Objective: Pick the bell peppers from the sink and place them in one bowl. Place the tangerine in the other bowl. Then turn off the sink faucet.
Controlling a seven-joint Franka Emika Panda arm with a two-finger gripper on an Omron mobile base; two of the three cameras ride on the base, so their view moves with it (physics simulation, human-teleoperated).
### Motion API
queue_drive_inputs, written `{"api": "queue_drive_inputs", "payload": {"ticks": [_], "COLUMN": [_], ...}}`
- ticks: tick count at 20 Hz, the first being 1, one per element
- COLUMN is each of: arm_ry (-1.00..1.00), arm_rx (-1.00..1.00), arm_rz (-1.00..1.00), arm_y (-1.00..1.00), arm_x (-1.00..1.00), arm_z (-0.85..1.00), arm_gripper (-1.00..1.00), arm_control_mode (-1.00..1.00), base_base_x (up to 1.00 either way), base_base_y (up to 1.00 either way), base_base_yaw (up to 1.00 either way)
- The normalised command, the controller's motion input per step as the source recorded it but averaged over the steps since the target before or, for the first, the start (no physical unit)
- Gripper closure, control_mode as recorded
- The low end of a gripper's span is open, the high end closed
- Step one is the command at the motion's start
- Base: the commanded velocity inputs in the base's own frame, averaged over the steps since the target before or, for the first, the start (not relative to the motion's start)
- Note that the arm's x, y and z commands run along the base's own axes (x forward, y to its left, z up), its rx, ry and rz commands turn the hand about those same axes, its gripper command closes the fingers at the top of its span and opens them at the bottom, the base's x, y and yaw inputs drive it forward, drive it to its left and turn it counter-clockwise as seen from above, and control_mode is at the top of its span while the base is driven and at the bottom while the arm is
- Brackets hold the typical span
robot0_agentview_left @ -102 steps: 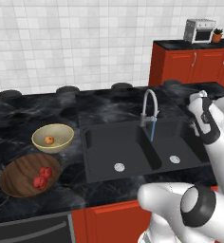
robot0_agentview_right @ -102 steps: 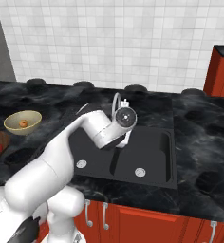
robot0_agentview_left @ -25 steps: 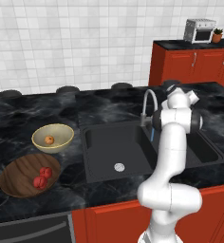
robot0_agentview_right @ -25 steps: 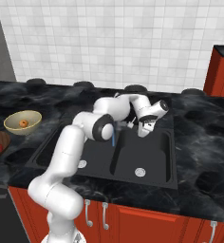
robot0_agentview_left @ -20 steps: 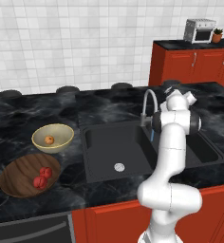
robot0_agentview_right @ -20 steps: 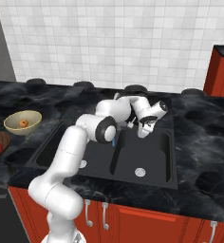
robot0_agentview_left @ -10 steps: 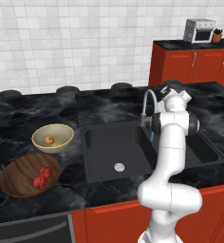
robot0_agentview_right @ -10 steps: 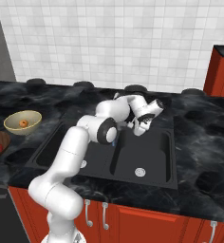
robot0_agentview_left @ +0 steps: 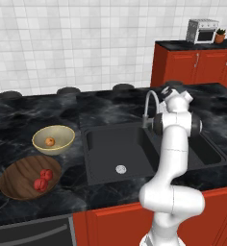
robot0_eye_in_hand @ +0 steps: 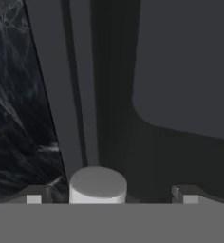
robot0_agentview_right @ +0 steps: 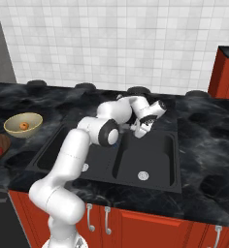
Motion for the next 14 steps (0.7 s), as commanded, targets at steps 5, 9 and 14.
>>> {"api": "queue_drive_inputs", "payload": {"ticks": [5,9,14], "arm_ry": [-0.10,-0.13,-0.21], "arm_rx": [-0.25,-0.31,-0.16], "arm_rz": [-0.16,-0.18,-0.06], "arm_y": [1.00,0.97,0.35], "arm_x": [-0.32,-0.21,-0.31], "arm_z": [0.46,0.47,0.37], "arm_gripper": [-1.00,-1.00,-1.00], "arm_control_mode": [-1.00,-1.00,-1.00], "base_base_x": [0.00,0.00,0.00], "base_base_y": [0.00,0.00,0.00], "base_base_yaw": [0.00,0.00,0.00]}}
